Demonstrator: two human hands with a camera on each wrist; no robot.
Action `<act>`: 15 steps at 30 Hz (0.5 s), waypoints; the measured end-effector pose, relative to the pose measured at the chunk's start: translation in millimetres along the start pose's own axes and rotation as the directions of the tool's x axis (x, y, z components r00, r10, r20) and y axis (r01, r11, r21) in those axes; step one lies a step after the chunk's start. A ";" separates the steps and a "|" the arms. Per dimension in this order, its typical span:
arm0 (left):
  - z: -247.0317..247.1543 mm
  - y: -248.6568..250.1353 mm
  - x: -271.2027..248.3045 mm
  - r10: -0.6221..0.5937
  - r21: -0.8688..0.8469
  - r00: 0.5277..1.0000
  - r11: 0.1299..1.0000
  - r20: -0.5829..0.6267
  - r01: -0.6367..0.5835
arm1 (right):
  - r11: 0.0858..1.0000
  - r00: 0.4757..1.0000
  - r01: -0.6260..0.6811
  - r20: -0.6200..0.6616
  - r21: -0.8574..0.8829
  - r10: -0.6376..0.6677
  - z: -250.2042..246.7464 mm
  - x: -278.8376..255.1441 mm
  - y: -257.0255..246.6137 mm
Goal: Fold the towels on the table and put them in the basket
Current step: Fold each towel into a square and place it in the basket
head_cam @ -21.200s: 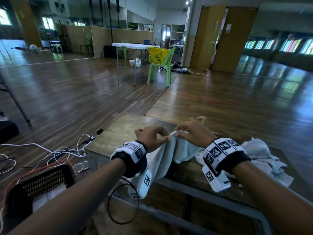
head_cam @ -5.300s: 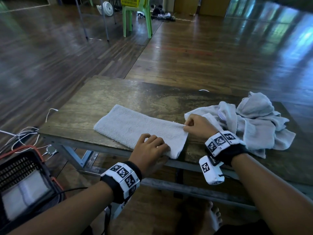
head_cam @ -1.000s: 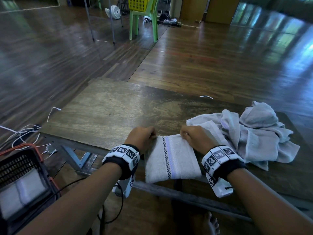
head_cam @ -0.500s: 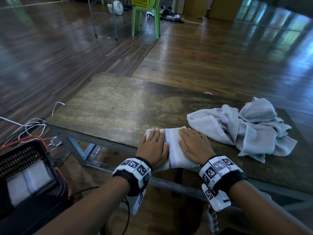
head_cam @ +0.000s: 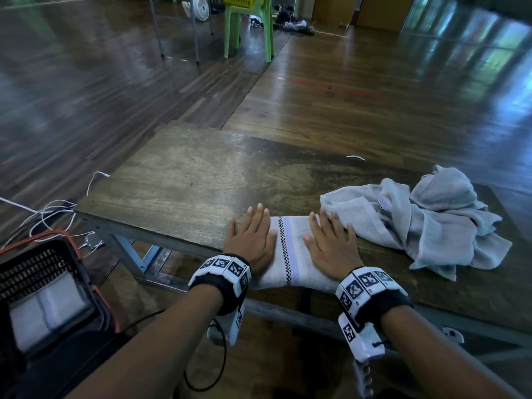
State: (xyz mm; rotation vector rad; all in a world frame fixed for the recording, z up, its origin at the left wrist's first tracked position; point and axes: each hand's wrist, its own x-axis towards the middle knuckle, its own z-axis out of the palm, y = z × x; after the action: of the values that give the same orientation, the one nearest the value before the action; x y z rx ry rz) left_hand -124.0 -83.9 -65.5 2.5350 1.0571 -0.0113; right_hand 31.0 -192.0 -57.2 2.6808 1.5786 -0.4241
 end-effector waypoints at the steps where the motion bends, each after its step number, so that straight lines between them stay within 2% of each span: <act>1: -0.8 -5.2 -0.4 -0.023 -0.005 1.000 1.000 -0.004 0.023 | 1.000 1.000 -0.013 0.005 -0.004 0.013 -1.0 -0.6 1.7; 6: -9.4 -19.6 -6.1 -0.095 0.016 0.995 0.995 -0.012 0.095 | 0.994 0.995 -0.034 -0.102 -0.101 0.024 -9.8 -7.6 8.6; 10: -23.2 -15.1 -16.9 -0.134 -0.097 0.976 0.988 -0.172 0.119 | 0.995 0.972 -0.103 -0.215 -0.004 0.100 -21.3 -14.8 9.3; 13: -26.8 -9.9 -23.4 -0.254 -0.288 0.965 0.930 -0.058 0.227 | 0.975 0.967 -0.201 -0.139 0.097 0.213 -25.8 -19.7 7.6; 15: -25.2 -8.2 -23.0 -0.267 -0.352 0.964 0.902 0.002 0.250 | 0.957 0.960 -0.251 -0.090 0.148 0.266 -27.2 -22.5 6.3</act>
State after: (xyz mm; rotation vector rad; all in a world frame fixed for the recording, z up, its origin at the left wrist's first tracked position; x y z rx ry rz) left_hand -149.6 -85.3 -41.5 2.0729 1.2822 0.1510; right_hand 32.4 -210.7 -26.7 3.0075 1.2331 -0.3960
